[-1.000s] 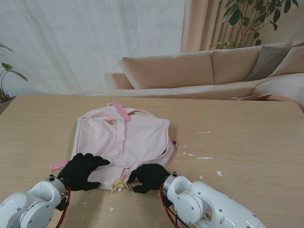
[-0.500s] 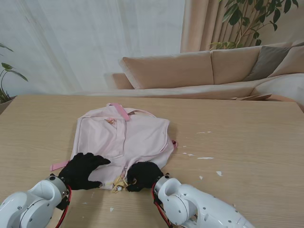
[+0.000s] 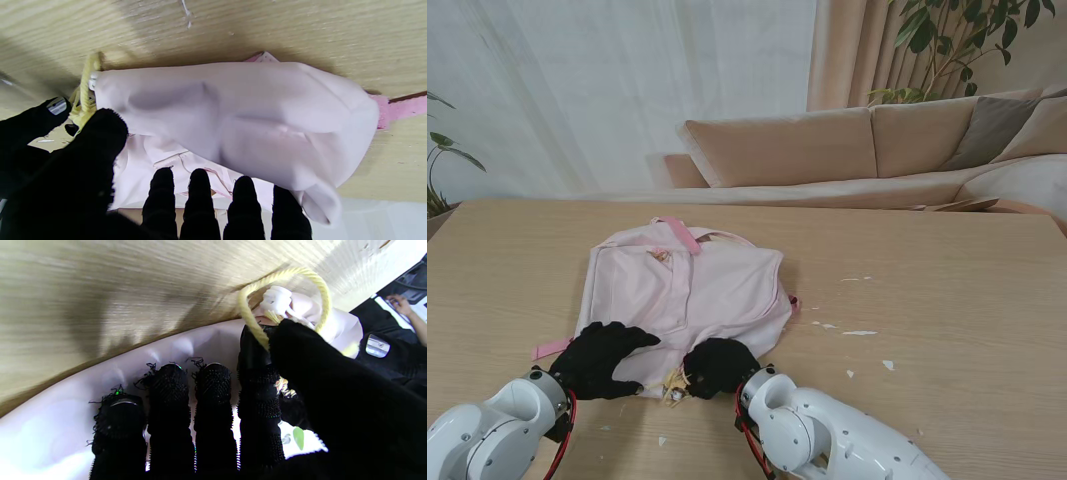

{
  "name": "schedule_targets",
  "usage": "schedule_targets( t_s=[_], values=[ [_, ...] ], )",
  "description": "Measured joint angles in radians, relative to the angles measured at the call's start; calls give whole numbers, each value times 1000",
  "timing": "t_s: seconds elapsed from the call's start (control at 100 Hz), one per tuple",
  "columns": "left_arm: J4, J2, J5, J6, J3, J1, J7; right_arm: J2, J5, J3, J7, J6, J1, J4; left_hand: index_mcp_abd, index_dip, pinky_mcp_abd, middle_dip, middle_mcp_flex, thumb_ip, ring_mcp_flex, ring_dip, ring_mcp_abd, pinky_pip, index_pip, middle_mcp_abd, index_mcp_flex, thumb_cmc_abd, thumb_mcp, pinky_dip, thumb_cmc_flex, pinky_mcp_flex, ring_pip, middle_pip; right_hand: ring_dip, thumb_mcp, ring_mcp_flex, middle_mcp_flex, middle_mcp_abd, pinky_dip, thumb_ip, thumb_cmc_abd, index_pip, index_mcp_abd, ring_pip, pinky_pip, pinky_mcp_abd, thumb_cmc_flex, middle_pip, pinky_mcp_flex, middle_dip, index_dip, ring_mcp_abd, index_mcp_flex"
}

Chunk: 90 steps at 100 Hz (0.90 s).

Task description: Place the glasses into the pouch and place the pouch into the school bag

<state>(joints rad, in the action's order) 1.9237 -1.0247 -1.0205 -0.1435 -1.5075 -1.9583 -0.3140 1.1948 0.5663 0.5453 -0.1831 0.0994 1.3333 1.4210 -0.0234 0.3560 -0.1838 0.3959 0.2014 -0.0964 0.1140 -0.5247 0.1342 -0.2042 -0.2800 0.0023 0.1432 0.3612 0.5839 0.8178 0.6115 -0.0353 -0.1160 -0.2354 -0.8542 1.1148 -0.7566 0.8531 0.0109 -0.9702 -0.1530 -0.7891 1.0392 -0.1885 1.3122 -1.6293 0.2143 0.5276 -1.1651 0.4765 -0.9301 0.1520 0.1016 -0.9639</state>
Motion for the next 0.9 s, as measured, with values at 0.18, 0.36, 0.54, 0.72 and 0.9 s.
schedule_targets(
  t_s=[0.18, 0.36, 0.54, 0.72, 0.9],
  values=[
    [-1, 0, -3, 0, 0, 0, 0, -6, -18, 21, 52, -12, 10, 27, 0, 0, 0, 0, 0, 0, 0, 0, 0, 0, 0, 0, 0, 0, 0, 0, 0, 0, 0, 0, -3, 144, 49, -67, 3, -3, 59, -22, 12, 1, -22, 14, -1, -3, -1, -59, -24, 315, 0, 18],
    [-7, 0, -3, 3, 4, 2, 5, -30, -43, 46, 135, -10, 31, 100, 0, 0, 0, 0, 0, 0, 0, 0, 0, 0, 0, 0, 0, 0, 0, 0, 0, 0, 0, 0, 3, 187, 164, -221, 21, -12, 95, 19, 35, 2, -115, 38, -14, -3, 26, -124, -38, 555, -1, 138],
    [-16, 0, -2, 15, 11, 7, 5, -47, -108, 61, 195, -39, 35, 130, 0, 0, 1, 0, 0, 0, 0, 0, 0, 0, 0, 0, 0, 0, 0, 0, 0, 0, 0, 0, 19, 104, 212, -281, 17, -14, 95, 43, 101, 52, -150, 41, -24, -39, 51, -156, -20, 659, -1, 276],
    [-17, 0, 1, 17, 11, 8, 4, -48, -142, 62, 201, -49, 33, 130, 0, 0, 1, 0, 0, 0, 0, 0, 0, 0, 0, 0, 0, 0, -4, 0, 0, 0, 0, 0, 23, 90, 164, -248, -2, -23, 95, 40, 263, 54, -150, 41, -14, -20, 53, -116, 27, 854, 0, 245],
    [-17, 0, 1, 16, 9, 8, 3, -43, -160, 58, 199, -50, 28, 123, 0, 0, 2, 0, 0, 0, 0, 0, 0, -1, 0, 0, 0, 0, -5, 0, 0, 0, 0, 0, 116, 114, -50, -65, -64, -7, 69, 5, 361, 112, -229, 37, 36, 43, 202, 35, 208, 928, 15, 202]
  ],
)
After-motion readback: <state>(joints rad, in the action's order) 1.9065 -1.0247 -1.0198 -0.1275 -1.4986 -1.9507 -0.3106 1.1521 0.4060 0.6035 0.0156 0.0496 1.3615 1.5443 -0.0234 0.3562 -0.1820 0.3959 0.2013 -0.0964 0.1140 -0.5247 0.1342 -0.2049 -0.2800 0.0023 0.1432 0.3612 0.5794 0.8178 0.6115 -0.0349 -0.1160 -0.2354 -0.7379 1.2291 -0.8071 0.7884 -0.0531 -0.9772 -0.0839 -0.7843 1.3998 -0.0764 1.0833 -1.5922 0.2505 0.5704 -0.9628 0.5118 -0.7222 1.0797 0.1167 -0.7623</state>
